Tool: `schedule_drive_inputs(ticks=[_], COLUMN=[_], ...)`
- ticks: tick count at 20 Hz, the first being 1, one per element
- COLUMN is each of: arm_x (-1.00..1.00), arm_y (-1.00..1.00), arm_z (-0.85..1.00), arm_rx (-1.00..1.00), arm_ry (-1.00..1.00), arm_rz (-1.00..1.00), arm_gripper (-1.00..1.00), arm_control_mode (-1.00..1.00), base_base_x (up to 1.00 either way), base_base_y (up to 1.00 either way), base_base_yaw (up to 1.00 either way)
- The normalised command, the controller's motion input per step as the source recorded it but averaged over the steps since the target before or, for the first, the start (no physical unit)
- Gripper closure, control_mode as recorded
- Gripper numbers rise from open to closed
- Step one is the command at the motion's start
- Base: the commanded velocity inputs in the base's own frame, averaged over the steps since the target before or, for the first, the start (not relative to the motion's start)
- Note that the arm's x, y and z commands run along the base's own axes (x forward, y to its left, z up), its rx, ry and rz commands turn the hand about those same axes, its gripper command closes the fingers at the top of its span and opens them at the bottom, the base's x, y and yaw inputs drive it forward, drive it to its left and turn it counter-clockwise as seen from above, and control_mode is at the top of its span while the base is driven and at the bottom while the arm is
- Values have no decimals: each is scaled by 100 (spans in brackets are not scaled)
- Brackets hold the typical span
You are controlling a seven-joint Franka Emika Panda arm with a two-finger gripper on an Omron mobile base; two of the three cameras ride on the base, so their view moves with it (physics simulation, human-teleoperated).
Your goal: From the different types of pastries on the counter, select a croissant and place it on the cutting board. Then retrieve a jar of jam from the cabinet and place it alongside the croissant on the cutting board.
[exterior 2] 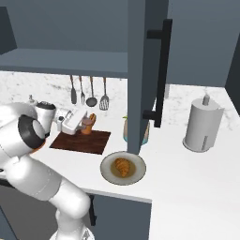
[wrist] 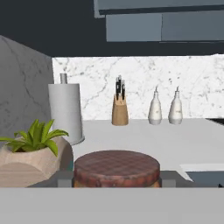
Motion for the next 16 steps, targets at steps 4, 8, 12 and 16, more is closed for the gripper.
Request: schedule_drive_inputs(ticks=[4,8,12,16], arm_x=[-4,0,-2,-36], arm_y=[0,0,0,0], arm_z=[-22,-2,-2,-25], arm_rx=[0,0,0,-4], arm_ry=[0,0,0,0], arm_rz=[-6,-3,0,0], arm_gripper=[100,100,100,100], arm_control_mode=[-100,-100,-100,-100], base_base_x=[0,0,0,0], base_base_y=[0,0,0,0], base_base_yaw=[0,0,0,0])
